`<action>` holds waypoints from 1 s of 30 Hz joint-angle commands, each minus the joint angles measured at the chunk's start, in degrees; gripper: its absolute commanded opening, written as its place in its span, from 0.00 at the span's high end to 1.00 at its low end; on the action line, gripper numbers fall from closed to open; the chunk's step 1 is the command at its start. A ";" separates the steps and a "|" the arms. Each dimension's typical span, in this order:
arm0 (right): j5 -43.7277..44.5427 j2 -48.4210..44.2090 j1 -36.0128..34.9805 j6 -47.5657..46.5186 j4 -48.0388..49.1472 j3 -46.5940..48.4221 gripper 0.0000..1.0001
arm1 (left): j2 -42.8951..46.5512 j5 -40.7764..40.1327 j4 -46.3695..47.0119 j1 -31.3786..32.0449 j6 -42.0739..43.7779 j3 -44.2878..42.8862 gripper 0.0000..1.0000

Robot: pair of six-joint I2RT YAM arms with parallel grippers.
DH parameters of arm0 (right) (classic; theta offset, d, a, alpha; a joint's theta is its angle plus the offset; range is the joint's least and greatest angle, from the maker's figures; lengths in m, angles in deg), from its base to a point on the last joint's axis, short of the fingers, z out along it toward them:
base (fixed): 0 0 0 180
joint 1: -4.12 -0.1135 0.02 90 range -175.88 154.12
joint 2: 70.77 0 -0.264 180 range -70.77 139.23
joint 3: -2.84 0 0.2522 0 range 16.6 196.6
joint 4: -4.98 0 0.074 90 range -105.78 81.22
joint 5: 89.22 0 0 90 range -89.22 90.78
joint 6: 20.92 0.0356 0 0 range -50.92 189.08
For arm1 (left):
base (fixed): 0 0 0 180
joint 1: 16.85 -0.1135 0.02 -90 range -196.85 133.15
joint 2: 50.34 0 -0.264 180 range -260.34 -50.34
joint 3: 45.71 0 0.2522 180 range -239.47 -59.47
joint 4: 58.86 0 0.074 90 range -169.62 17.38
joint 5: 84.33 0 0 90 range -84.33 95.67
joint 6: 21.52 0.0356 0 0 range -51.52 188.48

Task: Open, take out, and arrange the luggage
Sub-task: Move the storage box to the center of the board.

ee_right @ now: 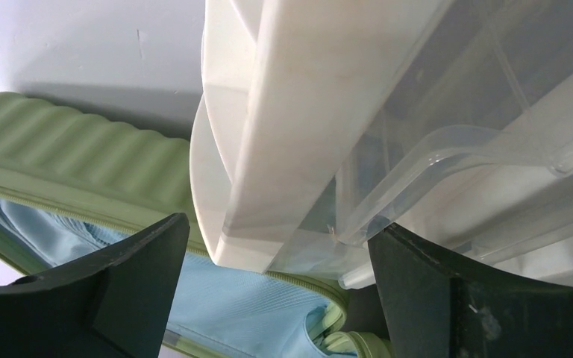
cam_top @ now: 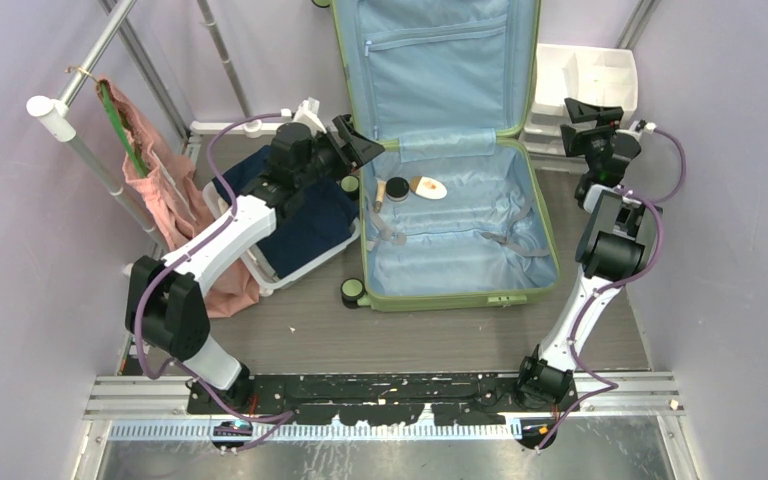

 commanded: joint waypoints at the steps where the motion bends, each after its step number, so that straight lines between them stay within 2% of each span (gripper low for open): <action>1: -0.53 -6.73 2.11 1.34 12.71 -0.56 0.06 | 3.62 -0.15 2.40 0.26 0.76 0.76 0.26; 13: -2.16 -12.76 5.23 2.65 15.40 -6.67 0.11 | 3.94 1.34 4.09 0.26 0.55 1.16 0.25; 22: -4.41 -18.57 6.92 2.84 16.80 -17.06 0.15 | 5.45 1.88 4.11 0.18 1.77 1.83 0.25; 30: -6.46 -23.03 8.43 -0.19 10.97 -25.53 0.12 | 6.93 3.48 2.28 -0.60 3.64 2.05 0.24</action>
